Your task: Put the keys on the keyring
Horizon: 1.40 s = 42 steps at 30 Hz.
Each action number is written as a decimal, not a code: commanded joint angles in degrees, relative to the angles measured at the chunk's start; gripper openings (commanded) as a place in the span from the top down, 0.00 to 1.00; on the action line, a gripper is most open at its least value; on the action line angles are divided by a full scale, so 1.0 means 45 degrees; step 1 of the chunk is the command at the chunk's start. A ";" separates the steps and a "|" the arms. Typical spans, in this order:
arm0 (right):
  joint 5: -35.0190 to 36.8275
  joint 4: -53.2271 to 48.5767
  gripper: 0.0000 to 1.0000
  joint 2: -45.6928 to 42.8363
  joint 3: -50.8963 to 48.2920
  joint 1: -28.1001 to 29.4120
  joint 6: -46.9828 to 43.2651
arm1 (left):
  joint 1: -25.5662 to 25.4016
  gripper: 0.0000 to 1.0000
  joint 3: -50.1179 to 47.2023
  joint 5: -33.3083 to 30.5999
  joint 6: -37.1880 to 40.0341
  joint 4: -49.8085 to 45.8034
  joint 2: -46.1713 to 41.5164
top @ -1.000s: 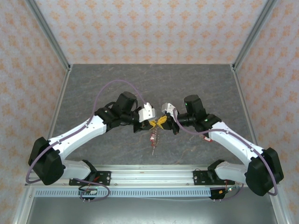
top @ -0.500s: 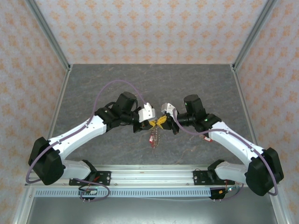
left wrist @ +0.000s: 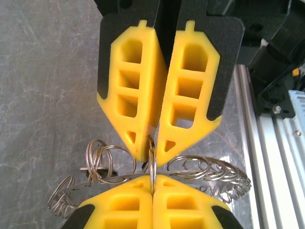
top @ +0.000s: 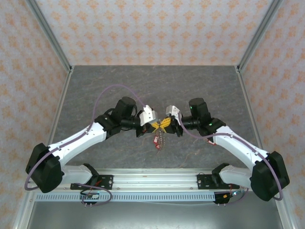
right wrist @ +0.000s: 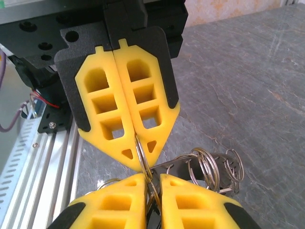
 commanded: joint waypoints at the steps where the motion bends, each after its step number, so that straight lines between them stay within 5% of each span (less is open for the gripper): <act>1: -0.0959 0.1870 0.88 -0.0017 -0.0437 -0.0246 0.0776 | 0.0183 1.00 -0.0263 0.1353 -0.0985 0.2329 -0.0620; 13: -0.1596 0.3378 0.88 -0.0013 -0.0545 -0.0373 0.1897 | 0.0259 1.00 -0.0300 0.1864 -0.1266 0.2483 -0.0350; 18: -0.1229 0.3364 1.00 0.0052 -0.0469 -0.0392 0.2003 | 0.0258 1.00 -0.0173 0.1609 -0.1178 0.2242 -0.0350; 27: 0.0067 -0.0001 1.00 0.0088 0.0781 0.0168 0.0102 | 0.0030 0.84 0.0851 -0.0030 0.0584 -0.0765 -0.0245; 42: 0.0688 -0.1465 1.00 0.0008 0.1560 0.0653 -0.0699 | -0.0153 0.90 0.1750 -0.1028 0.1807 -0.3029 0.0258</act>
